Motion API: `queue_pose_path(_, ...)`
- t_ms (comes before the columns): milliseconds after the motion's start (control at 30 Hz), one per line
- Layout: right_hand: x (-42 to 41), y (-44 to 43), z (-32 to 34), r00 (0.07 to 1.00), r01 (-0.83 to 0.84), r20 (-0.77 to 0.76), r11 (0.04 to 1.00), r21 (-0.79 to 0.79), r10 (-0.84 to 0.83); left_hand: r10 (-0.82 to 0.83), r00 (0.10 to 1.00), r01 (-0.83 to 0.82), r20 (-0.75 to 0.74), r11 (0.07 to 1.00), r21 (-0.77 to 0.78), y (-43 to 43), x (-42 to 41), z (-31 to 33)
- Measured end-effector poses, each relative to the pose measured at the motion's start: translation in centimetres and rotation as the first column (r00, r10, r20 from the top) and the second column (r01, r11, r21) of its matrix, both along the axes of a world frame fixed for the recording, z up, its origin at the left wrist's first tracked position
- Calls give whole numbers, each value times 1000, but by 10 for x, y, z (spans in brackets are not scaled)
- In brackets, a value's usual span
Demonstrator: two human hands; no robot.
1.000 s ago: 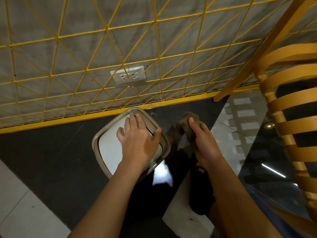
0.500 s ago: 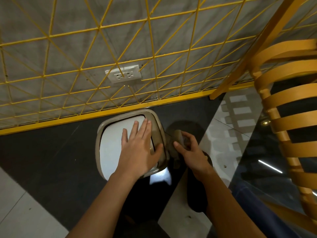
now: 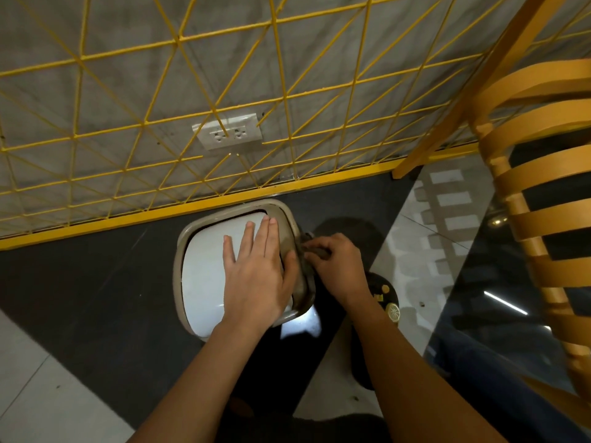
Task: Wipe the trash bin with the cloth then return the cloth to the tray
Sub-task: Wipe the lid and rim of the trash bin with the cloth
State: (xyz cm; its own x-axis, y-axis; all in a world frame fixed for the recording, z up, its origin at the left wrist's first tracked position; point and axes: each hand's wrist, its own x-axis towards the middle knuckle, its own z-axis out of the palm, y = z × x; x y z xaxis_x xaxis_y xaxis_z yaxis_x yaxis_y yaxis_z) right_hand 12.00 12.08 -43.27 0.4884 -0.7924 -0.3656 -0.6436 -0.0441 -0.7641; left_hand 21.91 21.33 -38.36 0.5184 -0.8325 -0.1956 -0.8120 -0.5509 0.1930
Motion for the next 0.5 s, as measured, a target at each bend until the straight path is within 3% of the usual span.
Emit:
queue_pose_path(100, 20, -14, 0, 1000, -18, -10, 997, -70, 17, -8, 1000, 8, 7, 1000, 1, 0, 1, -1)
queue_pose_path(233, 34, -29, 3, 999, -46, -26, 998, -45, 45, -1, 1000, 1, 21, 1000, 18, -3, -2, -1)
queue_pose_path(500, -7, 0, 13, 994, -67, -72, 972, 224, 85, 31, 999, -31, 30, 999, 13, -4, -4, -3)
